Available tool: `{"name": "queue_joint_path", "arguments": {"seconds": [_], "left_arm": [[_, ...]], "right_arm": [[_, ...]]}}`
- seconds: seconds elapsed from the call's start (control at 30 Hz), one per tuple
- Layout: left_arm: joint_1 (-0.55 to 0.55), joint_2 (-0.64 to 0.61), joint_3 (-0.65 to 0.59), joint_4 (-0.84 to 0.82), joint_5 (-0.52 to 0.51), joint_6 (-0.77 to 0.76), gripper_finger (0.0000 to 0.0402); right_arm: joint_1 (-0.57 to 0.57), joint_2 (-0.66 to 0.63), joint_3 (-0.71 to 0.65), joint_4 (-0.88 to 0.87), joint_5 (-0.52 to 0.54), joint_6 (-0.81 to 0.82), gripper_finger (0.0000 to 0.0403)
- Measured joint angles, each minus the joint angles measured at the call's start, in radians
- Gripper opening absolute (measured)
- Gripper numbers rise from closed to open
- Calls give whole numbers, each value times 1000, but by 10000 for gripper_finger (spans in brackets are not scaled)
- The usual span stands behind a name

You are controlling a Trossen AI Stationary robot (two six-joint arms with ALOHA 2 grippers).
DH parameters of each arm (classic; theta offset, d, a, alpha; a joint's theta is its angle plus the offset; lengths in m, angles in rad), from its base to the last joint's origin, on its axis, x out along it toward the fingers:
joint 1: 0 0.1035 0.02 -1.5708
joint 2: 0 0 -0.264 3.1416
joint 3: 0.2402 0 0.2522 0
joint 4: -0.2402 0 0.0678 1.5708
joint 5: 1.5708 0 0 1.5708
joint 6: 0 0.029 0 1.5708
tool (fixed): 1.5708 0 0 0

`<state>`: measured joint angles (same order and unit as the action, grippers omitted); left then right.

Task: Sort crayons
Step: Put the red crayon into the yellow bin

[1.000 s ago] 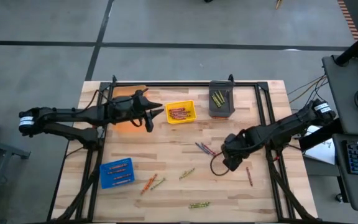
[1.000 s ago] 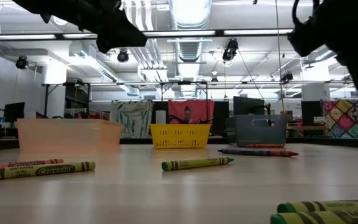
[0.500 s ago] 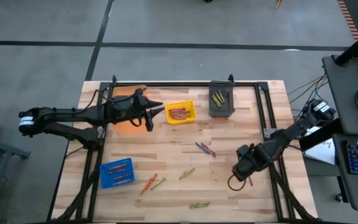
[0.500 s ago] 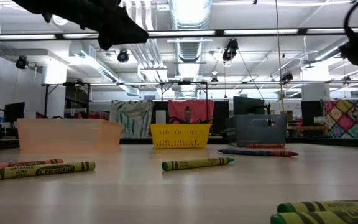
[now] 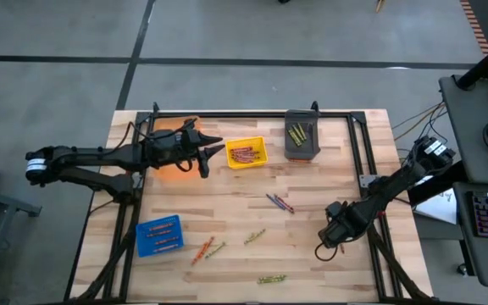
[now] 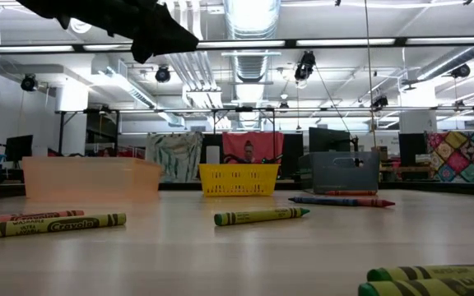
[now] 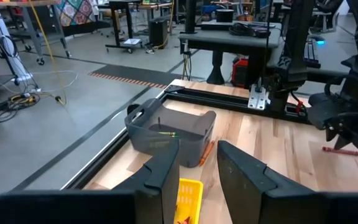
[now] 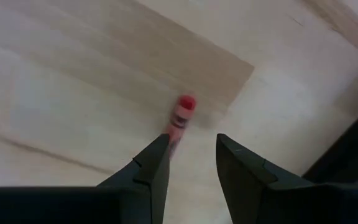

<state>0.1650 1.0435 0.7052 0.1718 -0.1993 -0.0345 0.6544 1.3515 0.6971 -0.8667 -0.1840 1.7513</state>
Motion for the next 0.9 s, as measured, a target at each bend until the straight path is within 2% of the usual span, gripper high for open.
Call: {"name": "queue_joint_path", "arguments": {"seconds": [0.3, 0.63, 0.9], "left_arm": [[0, -5, 0, -19, 0, 0, 91], [0, -6, 0, -33, 0, 26, 91], [0, -4, 0, -32, 0, 26, 91]], "right_arm": [[0, 8, -73, 103, 4, -7, 89], [0, 11, -99, 140, 19, -23, 17], [-5, -32, -99, 133, 24, -47, 14]]}}
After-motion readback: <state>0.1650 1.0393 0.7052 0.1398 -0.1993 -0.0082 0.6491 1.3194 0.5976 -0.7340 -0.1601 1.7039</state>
